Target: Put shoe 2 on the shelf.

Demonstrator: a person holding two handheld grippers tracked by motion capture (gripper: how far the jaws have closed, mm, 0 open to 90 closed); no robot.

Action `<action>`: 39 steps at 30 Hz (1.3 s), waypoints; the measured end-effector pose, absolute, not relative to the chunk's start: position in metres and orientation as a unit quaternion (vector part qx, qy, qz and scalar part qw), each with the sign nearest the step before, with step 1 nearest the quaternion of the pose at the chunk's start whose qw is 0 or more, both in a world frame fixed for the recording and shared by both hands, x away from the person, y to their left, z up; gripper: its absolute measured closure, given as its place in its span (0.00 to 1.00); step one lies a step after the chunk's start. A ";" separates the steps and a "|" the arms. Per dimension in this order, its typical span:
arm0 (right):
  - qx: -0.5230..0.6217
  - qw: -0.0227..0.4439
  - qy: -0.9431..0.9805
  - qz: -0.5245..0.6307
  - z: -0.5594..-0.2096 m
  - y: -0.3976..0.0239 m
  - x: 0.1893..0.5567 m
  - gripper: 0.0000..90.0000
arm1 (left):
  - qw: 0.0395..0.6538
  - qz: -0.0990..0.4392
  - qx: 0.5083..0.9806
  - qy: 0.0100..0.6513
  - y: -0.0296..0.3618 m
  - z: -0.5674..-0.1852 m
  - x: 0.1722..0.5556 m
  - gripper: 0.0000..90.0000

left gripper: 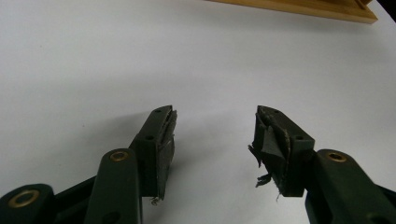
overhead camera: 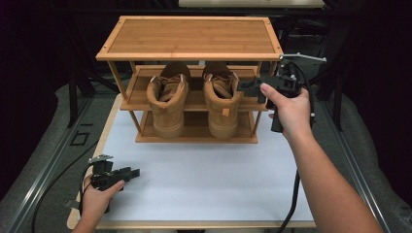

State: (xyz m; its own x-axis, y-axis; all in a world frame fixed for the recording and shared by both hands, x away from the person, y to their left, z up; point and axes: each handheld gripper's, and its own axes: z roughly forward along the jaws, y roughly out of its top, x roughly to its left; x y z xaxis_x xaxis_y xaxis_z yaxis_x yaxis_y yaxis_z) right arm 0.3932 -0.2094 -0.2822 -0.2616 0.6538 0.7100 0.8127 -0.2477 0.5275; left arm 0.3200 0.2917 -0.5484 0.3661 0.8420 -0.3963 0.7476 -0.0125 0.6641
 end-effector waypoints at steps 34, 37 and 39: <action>-0.563 -0.059 -0.644 -0.514 -0.389 -0.208 0.409 1.00 | 0.504 0.122 0.698 0.493 0.229 -0.407 0.411 1.00; -0.568 -0.051 -0.636 -0.520 -0.392 -0.204 0.413 1.00 | 0.507 0.126 0.695 0.493 0.222 -0.404 0.417 1.00; -0.574 -0.058 -0.628 -0.522 -0.395 -0.201 0.416 1.00 | 0.508 0.124 0.692 0.497 0.218 -0.403 0.421 1.00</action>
State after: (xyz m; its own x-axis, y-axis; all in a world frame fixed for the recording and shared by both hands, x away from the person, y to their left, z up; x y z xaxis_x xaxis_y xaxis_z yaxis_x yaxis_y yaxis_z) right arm 0.4162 -0.2012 -0.3946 -0.3334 0.7812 0.5278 0.6610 -0.2056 0.7217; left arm 0.4207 0.2179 -0.4030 0.4750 0.8145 -0.3331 0.5618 0.0107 0.8272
